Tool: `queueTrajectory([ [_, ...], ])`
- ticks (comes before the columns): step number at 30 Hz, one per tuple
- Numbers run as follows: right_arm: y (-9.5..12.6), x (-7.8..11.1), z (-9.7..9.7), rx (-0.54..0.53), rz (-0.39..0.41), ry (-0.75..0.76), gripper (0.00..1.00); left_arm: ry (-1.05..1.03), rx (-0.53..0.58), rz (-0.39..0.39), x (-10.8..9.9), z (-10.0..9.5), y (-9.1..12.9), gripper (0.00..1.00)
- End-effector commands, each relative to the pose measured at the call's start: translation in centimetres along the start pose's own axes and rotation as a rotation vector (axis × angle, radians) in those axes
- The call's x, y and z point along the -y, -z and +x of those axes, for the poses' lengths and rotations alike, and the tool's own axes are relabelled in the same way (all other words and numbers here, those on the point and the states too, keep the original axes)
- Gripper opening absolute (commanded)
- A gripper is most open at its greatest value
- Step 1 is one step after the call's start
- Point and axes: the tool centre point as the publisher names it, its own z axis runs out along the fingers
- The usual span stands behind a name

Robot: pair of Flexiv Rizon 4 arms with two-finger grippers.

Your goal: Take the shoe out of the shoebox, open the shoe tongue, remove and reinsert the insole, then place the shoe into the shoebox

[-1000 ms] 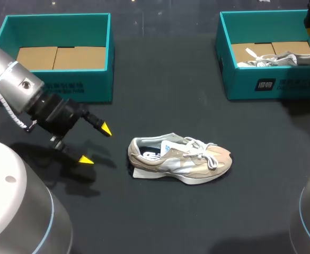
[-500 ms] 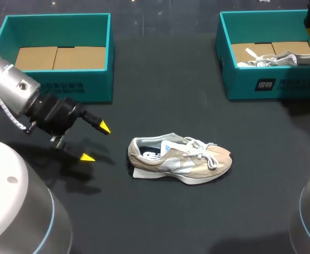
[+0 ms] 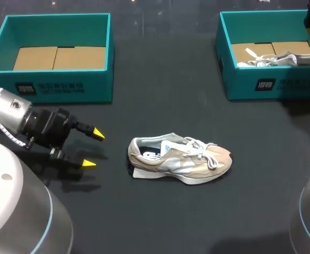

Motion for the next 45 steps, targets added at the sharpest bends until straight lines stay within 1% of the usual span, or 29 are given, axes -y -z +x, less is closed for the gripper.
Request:
queueTrajectory([
  [1,0.1,0.1,0.0,0.001,-0.001,-0.001,1.0,0.012,0.031,0.02,-0.7,1.0,-0.1,1.0],
  [7,0.1,0.1,0.0,0.001,-0.001,-0.001,1.0,0.025,0.056,0.033,-2.1,1.5,-0.1,1.0],
  [12,0.1,0.1,0.0,0.001,-0.001,-0.001,1.0,0.021,0.081,0.051,-2.7,2.1,0.4,1.0],
  [16,0.1,0.1,0.0,0.001,-0.001,-0.001,1.0,0.035,0.088,0.09,-3.4,2.2,0.8,1.0],
  [18,0.1,0.1,0.0,0.001,-0.001,-0.001,1.0,0.065,0.082,0.108,-3.9,2.0,0.8,1.0],
  [31,0.1,0.1,0.0,0.001,-0.001,-0.001,1.0,0.065,0.082,0.108,-3.9,2.0,0.8,1.0],
  [38,0.1,0.1,0.0,0.001,-0.001,-0.001,1.0,0.085,0.077,0.126,-4.0,1.7,0.1,1.0],
  [45,0.1,0.1,0.0,0.001,-0.001,-0.001,1.0,0.091,0.082,0.137,-3.7,1.5,-0.6,1.0],
])
